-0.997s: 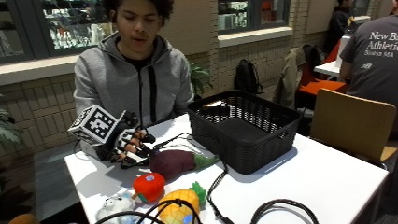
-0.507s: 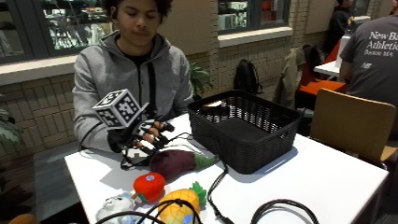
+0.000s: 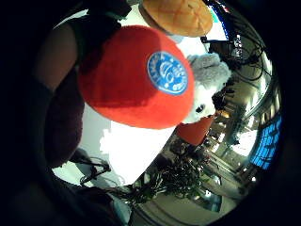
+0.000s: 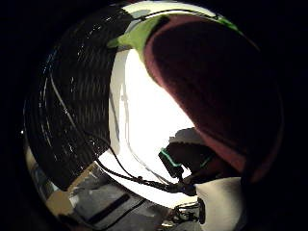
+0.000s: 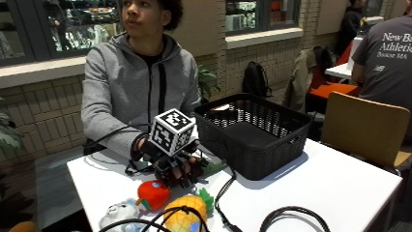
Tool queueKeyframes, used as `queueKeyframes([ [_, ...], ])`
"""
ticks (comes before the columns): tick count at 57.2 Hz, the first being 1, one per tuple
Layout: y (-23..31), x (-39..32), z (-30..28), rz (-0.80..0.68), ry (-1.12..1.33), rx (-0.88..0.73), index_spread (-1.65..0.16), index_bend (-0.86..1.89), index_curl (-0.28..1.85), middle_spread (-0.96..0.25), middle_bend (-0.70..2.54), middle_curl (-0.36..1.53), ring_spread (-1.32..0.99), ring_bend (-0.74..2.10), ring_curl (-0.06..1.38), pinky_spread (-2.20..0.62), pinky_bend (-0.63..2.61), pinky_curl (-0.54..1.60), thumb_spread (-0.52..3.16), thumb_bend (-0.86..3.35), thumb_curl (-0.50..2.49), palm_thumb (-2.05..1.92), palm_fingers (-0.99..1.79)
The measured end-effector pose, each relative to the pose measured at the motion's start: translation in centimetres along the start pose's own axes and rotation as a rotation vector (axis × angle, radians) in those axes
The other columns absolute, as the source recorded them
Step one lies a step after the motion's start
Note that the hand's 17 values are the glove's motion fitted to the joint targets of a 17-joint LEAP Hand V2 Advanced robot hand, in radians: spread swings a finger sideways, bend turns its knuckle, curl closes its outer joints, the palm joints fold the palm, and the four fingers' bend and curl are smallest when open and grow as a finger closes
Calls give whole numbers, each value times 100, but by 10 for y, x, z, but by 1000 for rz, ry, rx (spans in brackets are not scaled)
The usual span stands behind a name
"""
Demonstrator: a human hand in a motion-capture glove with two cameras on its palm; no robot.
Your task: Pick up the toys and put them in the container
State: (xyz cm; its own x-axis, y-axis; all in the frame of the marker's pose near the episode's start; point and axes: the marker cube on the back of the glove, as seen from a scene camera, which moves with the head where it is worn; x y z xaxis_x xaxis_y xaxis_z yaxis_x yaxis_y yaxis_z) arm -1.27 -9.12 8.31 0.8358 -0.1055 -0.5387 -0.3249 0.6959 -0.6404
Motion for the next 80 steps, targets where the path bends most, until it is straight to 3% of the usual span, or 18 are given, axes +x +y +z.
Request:
queueKeyframes([
  [11, -4, -7, 9, -44, -22, 56, -29, 1, 7, 2, 32, 31, -7, 56, 23, 1, 91, 37, 123, 16, 29, 19, -8],
  [17, -3, -10, 11, -77, -49, 132, -31, 1, 2, 0, 43, 35, -11, 78, 28, -4, 111, 40, 138, 22, 30, 28, 19],
  [27, 1, -13, 4, -85, -36, 271, -34, 7, 0, -10, 79, 49, -22, 123, 42, -20, 110, 40, 158, 36, 35, 45, 59],
  [50, 54, 25, -83, 4, -312, 605, -33, 20, 11, -22, 91, 66, -31, 140, 53, -33, 120, 47, 129, 35, 55, 66, 68],
  [55, 65, 8, -102, -60, -361, 653, -33, 22, 14, -23, 91, 69, -31, 140, 54, -34, 120, 48, 121, 33, 59, 68, 68],
  [63, 72, -62, -125, -233, -225, 691, -33, 23, 18, -25, 92, 75, -32, 140, 55, -34, 120, 49, 112, 30, 65, 70, 68],
  [72, 71, -149, -141, -452, -205, 653, -33, 23, 23, -26, 91, 80, -33, 140, 56, -35, 121, 50, 104, 27, 71, 72, 66],
  [80, 55, -197, -149, -532, -165, 626, -34, 23, 27, -28, 90, 85, -34, 141, 58, -35, 126, 53, 99, 25, 76, 73, 66],
])
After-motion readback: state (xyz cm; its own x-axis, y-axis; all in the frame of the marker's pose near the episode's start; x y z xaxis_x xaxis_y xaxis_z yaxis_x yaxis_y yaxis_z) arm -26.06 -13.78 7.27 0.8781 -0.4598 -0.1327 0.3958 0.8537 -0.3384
